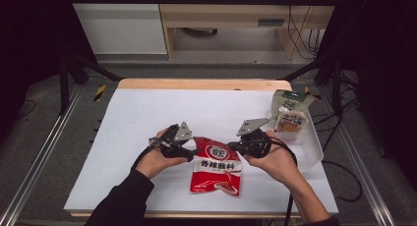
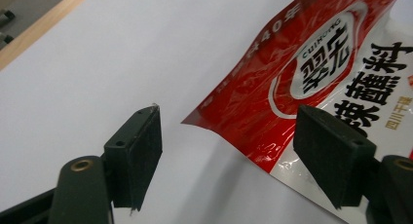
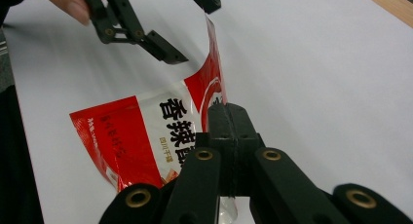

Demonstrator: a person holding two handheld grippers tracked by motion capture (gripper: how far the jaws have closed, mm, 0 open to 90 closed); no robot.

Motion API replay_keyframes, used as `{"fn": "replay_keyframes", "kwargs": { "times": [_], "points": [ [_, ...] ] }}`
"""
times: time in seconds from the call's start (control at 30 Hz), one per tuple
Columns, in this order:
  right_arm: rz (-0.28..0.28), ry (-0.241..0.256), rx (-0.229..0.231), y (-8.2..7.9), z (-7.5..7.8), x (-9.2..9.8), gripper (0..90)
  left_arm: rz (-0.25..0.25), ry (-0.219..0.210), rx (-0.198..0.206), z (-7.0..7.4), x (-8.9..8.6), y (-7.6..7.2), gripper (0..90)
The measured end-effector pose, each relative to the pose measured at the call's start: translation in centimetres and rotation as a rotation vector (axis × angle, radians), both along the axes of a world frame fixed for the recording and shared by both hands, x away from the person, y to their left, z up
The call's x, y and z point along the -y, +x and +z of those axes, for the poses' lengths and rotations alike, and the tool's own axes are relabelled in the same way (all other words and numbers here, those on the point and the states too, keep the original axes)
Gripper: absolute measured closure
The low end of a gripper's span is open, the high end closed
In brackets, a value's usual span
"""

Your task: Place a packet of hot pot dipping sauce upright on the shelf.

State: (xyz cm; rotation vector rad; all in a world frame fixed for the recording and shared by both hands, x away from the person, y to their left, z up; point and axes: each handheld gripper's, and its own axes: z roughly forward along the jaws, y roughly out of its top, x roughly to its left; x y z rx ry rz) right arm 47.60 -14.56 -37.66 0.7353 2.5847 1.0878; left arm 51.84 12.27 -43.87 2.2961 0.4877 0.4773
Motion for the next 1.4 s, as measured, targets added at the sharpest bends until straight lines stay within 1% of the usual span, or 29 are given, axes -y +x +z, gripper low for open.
{"fn": "replay_keyframes", "kwargs": {
  "times": [0.03, 0.1, 0.17, 0.23, 0.3, 0.33, 0.37, 0.4, 0.53, 0.57, 0.6, 0.67, 0.87, 0.93, 0.97, 1.0, 1.03, 1.07, 1.1, 1.13, 1.17, 1.2, 1.23, 1.4],
  "points": [
    [0.004, 0.005, 0.000, 0.0, 0.0, 0.0, 90.0, -0.005, -0.006, -0.004, -0.1, 0.1, 0.2, 27.1],
    [0.012, 0.010, 0.004, -0.2, 0.1, -0.1, 90.0, -0.013, -0.002, -0.004, -0.2, 0.2, 0.4, 28.2],
    [0.018, 0.014, 0.004, -0.4, 0.3, -0.1, 90.0, -0.022, -0.019, -0.008, -0.2, 0.4, 0.6, 28.7],
    [0.021, 0.014, 0.005, -0.5, 0.4, 0.0, 90.0, -0.033, -0.024, -0.007, -0.2, 0.4, 0.7, 30.6],
    [0.024, 0.019, 0.004, -0.6, 0.5, 0.0, 90.0, -0.036, -0.029, -0.015, -0.2, 0.5, 0.9, 32.2],
    [0.022, 0.016, 0.003, -0.7, 0.6, 0.1, 90.0, -0.041, -0.033, -0.031, -0.2, 0.5, 1.0, 33.0],
    [0.027, 0.021, 0.005, -0.7, 0.6, 0.1, 90.0, -0.045, -0.028, -0.036, -0.2, 0.5, 1.1, 34.4],
    [0.028, 0.021, 0.005, -0.7, 0.6, 0.1, 90.0, -0.052, -0.034, -0.042, -0.3, 0.6, 1.2, 35.4],
    [0.031, 0.022, 0.004, -0.8, 0.8, 0.1, 90.0, -0.082, -0.028, -0.049, -0.6, 0.9, 1.4, 40.6],
    [0.032, 0.023, 0.005, -0.8, 0.8, 0.1, 90.0, -0.096, -0.019, -0.052, -0.6, 1.0, 1.4, 44.1],
    [0.031, 0.021, 0.005, -0.8, 0.9, 0.1, 90.0, -0.101, -0.009, -0.054, -0.6, 1.0, 1.4, 45.7],
    [0.026, 0.027, 0.006, -0.8, 1.0, 0.2, 90.0, -0.117, -0.009, -0.072, -0.7, 1.1, 1.4, 52.8],
    [0.016, 0.028, 0.007, -0.7, 1.2, 0.5, 90.0, -0.109, -0.023, -0.086, -0.6, 1.3, 1.5, 61.7],
    [0.009, 0.026, 0.009, -0.7, 1.3, 0.8, 90.0, -0.117, -0.018, -0.087, -0.5, 1.2, 1.4, 67.0],
    [0.005, 0.027, 0.010, -0.7, 1.4, 1.1, 90.0, -0.119, -0.023, -0.092, -0.4, 1.2, 1.3, 71.9],
    [0.002, 0.027, 0.011, -0.7, 1.4, 1.2, 90.0, -0.120, -0.027, -0.088, -0.3, 1.2, 1.2, 74.4],
    [-0.004, 0.030, 0.009, -0.7, 1.4, 1.3, 90.0, -0.117, -0.045, -0.082, -0.1, 1.1, 1.2, 77.2],
    [-0.003, 0.033, 0.008, -0.6, 1.5, 1.5, 90.0, -0.116, -0.070, -0.085, -0.1, 1.0, 1.1, 79.7],
    [-0.008, 0.039, 0.007, -0.6, 1.5, 1.6, 90.0, -0.118, -0.082, -0.088, -0.1, 0.9, 1.0, 82.1],
    [-0.015, 0.033, 0.007, -0.5, 1.5, 1.8, 90.0, -0.126, -0.086, -0.090, -0.1, 0.9, 0.9, 84.5],
    [-0.021, 0.035, 0.008, -0.5, 1.5, 2.0, 90.0, -0.128, -0.094, -0.096, -0.1, 0.9, 0.8, 86.3],
    [-0.021, 0.034, 0.009, -0.4, 1.5, 2.2, 90.0, -0.136, -0.087, -0.093, 0.1, 0.9, 0.7, 88.0],
    [-0.025, 0.031, 0.013, -0.4, 1.5, 2.3, 90.0, -0.136, -0.097, -0.096, 0.2, 0.9, 0.5, 89.3],
    [-0.029, 0.029, 0.026, -0.6, 1.7, 2.8, 90.0, -0.154, -0.093, -0.091, 1.3, 0.6, -0.1, 90.0]
  ]
}}
